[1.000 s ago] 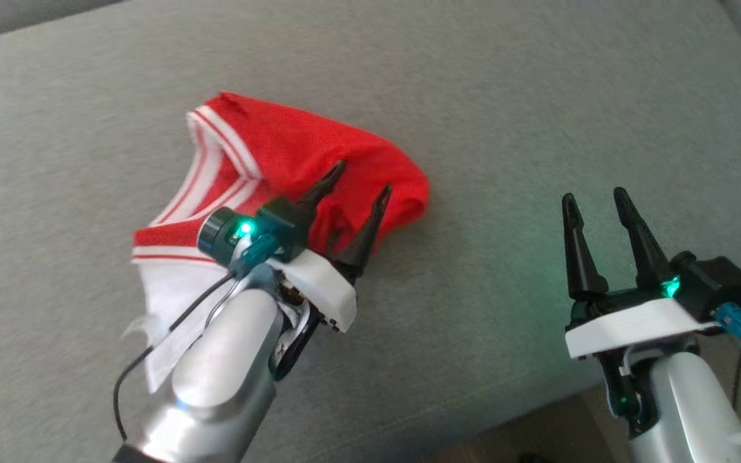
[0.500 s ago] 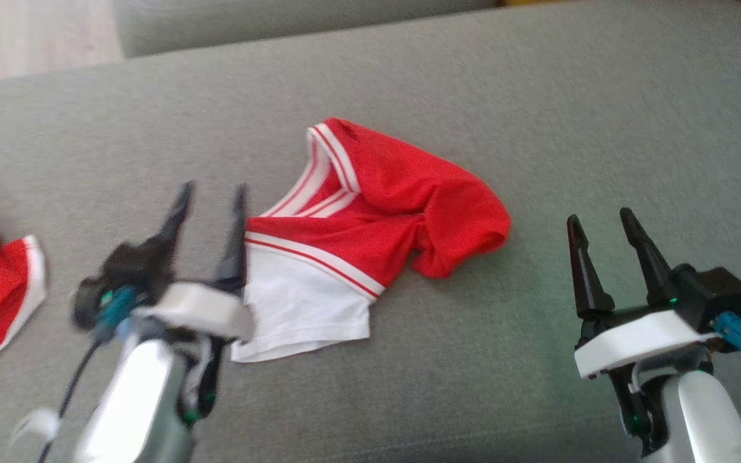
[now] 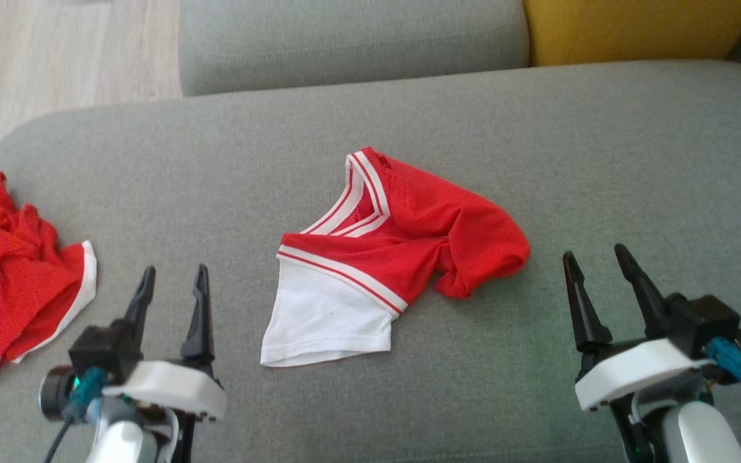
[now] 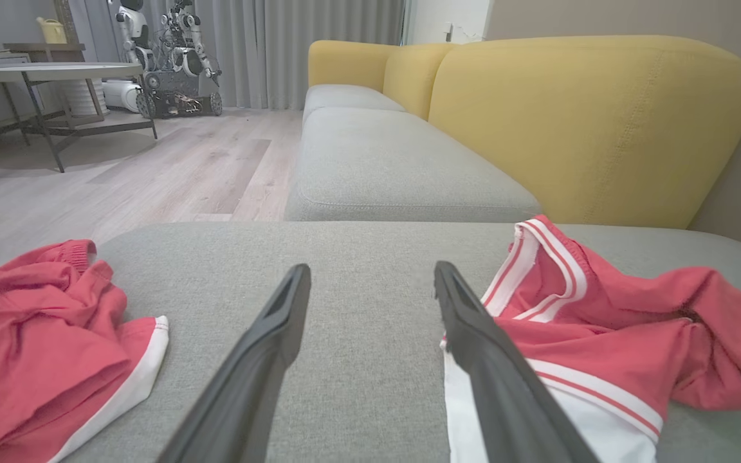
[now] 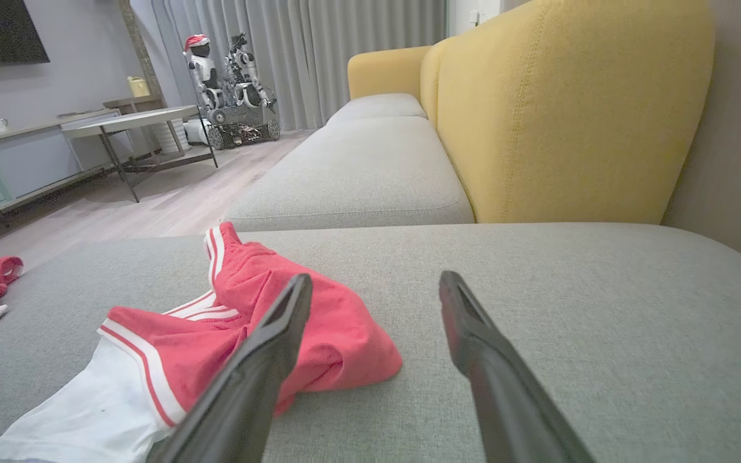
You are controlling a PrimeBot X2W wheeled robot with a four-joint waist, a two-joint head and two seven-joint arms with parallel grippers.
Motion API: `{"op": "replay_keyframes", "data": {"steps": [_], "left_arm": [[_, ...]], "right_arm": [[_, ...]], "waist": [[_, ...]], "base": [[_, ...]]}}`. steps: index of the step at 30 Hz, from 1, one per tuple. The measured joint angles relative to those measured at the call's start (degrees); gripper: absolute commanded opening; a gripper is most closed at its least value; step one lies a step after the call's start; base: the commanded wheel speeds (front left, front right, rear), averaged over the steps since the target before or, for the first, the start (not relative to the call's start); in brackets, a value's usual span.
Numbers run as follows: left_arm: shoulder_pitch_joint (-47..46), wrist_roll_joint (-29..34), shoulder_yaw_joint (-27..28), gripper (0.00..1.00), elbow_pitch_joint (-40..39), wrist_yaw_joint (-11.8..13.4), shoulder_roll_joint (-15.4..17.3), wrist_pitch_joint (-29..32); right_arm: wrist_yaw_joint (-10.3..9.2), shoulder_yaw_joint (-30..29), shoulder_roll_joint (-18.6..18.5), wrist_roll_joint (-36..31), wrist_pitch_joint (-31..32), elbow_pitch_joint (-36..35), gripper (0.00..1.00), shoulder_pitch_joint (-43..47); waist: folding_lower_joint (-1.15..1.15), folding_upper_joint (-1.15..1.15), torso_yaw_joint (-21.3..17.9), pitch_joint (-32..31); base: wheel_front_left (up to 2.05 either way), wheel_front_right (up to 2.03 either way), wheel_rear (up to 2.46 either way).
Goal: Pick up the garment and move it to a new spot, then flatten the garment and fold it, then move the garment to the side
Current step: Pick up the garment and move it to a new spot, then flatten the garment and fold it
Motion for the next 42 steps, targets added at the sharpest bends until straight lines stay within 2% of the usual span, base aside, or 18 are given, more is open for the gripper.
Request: {"op": "replay_keyframes", "data": {"steps": [14, 33, 42], "left_arm": [[4.98, 0.42, -1.44, 1.0, -1.85, 0.83, 0.07, 0.05], [4.95, 0.42, -1.7, 1.0, -2.24, 1.41, 0.69, 0.08], [4.59, 0.51, -3.18, 1.0, -2.4, 1.37, 0.6, 0.08]], "right_arm": [[0.0, 0.09, 0.01, -0.08, 1.59, -2.49, 1.0, 3.25], [0.0, 0.21, 0.02, -0.08, 2.12, -3.32, 1.0, 3.27], [0.0, 1.37, 0.01, -1.23, 3.18, -2.29, 1.0, 3.11]], "waist": [[0.0, 0.0, -0.17, -3.31], [0.0, 0.0, -0.1, -2.45], [0.0, 0.0, 1.71, -1.57]], "base": [[0.0, 0.0, 0.0], [0.0, 0.0, 0.0], [0.0, 0.0, 0.0]]}}
